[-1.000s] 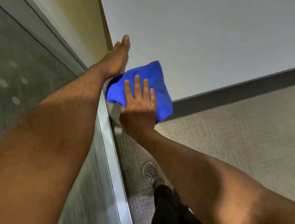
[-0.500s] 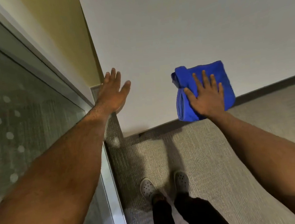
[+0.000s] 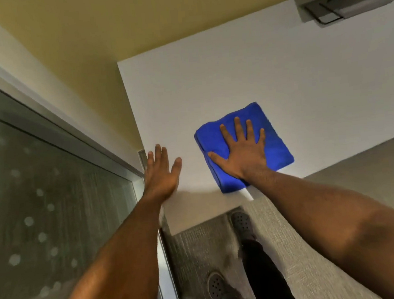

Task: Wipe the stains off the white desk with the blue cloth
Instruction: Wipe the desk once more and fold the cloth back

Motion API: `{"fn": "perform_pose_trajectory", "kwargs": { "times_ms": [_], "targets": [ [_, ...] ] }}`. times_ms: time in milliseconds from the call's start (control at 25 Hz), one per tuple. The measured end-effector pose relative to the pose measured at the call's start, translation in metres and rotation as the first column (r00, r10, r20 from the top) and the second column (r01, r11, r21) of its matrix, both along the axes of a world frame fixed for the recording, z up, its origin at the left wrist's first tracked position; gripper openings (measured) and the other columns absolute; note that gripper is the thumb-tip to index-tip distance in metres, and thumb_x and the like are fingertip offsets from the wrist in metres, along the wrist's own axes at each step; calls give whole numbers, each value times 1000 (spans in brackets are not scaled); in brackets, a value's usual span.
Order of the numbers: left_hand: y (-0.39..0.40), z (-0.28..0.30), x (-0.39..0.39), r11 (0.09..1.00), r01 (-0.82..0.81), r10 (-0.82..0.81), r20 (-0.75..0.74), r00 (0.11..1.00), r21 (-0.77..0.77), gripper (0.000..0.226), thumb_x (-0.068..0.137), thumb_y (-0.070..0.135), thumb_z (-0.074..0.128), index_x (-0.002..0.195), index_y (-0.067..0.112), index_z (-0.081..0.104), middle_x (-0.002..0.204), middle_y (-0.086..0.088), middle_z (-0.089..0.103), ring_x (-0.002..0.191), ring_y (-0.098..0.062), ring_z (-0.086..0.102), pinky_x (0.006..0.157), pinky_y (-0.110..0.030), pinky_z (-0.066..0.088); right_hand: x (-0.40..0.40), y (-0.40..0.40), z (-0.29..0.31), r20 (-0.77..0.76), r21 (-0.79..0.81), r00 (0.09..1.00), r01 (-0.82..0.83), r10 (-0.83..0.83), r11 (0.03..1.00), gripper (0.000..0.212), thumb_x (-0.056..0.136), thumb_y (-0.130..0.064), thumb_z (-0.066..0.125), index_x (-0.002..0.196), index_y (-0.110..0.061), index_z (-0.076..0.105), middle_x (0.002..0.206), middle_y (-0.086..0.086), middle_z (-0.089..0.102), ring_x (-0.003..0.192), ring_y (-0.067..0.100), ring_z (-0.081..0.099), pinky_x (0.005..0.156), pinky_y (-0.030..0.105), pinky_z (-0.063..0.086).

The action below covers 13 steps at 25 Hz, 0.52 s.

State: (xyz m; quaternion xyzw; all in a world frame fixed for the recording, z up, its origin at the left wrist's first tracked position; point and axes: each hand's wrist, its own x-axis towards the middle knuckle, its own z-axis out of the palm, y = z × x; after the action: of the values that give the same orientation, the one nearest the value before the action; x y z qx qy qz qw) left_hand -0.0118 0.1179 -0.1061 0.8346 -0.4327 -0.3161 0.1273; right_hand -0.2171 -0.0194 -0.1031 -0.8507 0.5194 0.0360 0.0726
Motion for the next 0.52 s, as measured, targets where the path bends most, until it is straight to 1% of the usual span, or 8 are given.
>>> {"fn": "perform_pose_trajectory", "kwargs": {
  "times_ms": [120,200,280,360,400,480,520],
  "targets": [
    [-5,11,-3,999,-39,38,66,997,19,70,101,58,28,158,26,2,166,9,-10,153,-16,-12,123,-51,2,23,-24,3,33,43,999,8,-9,999,93,72,-90,1,150,-40,0,163,4,-7,148,34,-10,112,62,-12],
    [-14,21,-4,996,-71,64,117,991,59,69,101,55,34,158,23,12,167,4,0,155,-20,0,122,-51,6,32,-35,6,43,84,999,1,-5,996,92,74,-88,4,151,-38,1,163,5,-7,148,34,-11,113,62,-12],
    [-35,38,-8,976,-197,183,140,973,90,66,101,57,32,154,19,28,165,-2,18,152,-25,20,121,-51,17,38,-43,13,56,119,998,-29,22,992,89,77,-86,13,151,-37,5,163,6,-5,148,34,-9,114,62,-8],
    [-59,52,-16,916,-396,391,82,917,67,65,100,58,30,145,14,46,153,-9,44,139,-29,43,114,-47,34,38,-47,22,93,135,994,-70,58,988,85,82,-81,25,152,-35,14,163,9,3,148,36,-1,113,64,-2],
    [-70,58,-23,884,-465,464,38,885,44,62,100,55,31,140,11,51,146,-11,52,133,-30,48,110,-45,40,35,-49,28,127,133,989,-92,75,987,80,84,-77,31,151,-33,20,162,11,10,148,37,6,111,65,3],
    [-86,67,-44,836,-549,548,-51,835,-5,53,99,46,43,135,8,54,138,-14,58,126,-32,54,103,-47,46,18,-64,41,220,93,971,-114,91,989,70,88,-64,44,146,-26,35,155,13,31,143,36,25,109,64,16],
    [-90,70,-56,815,-579,575,-100,812,-10,51,97,42,51,133,6,54,134,-16,60,123,-34,57,101,-47,49,6,-71,46,264,62,962,-86,66,994,64,87,-55,50,141,-21,42,148,14,40,138,35,34,108,61,25]
  ]
}}
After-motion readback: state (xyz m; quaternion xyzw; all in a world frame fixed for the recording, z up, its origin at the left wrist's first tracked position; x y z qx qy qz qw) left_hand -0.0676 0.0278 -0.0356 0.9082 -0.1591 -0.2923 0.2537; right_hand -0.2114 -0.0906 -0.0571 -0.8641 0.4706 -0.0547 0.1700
